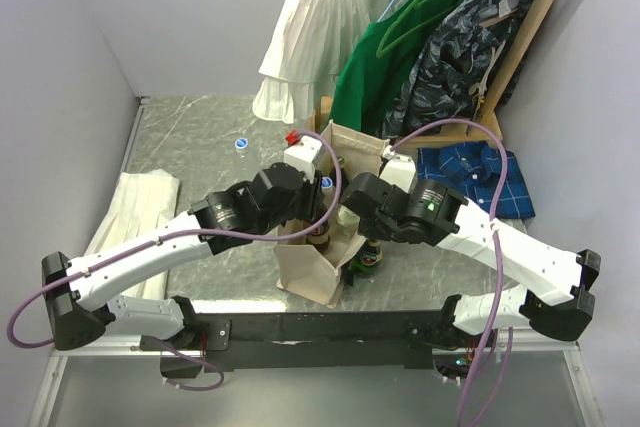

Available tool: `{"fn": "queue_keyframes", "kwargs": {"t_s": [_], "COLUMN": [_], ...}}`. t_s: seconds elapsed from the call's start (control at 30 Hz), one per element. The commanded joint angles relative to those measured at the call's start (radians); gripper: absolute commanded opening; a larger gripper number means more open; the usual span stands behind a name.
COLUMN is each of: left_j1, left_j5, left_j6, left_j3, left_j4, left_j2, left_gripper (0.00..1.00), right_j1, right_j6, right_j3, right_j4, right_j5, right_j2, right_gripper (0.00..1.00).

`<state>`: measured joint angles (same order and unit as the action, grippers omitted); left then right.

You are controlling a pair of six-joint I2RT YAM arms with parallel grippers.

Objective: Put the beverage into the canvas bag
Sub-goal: Place the drink in the canvas bag.

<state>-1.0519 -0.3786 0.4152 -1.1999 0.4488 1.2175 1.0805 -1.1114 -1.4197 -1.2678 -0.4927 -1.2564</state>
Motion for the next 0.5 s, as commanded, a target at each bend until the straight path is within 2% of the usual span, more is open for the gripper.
{"fn": "queue_keyframes", "kwargs": {"t_s": [0.0, 0.47], "left_j1": [-0.005, -0.003], "left_j5": [-0.003, 0.004], "left_j6": [0.027, 0.02], "left_j3": [-0.01, 0.046], "left_j4": [-0.208, -0.246], "left_j2": [-0.064, -0.049], "left_gripper": [0.01, 0.01], "right_j1": [0.006, 0.006], "right_j6": [-0.015, -0.01], "right_j3": [-0.004, -0.008], "right_j4": [-0.001, 0.002], "right_j5": [-0.052, -0.047], "right_j2": [0.04, 0.026], "right_gripper": [0.0, 0.0]}}
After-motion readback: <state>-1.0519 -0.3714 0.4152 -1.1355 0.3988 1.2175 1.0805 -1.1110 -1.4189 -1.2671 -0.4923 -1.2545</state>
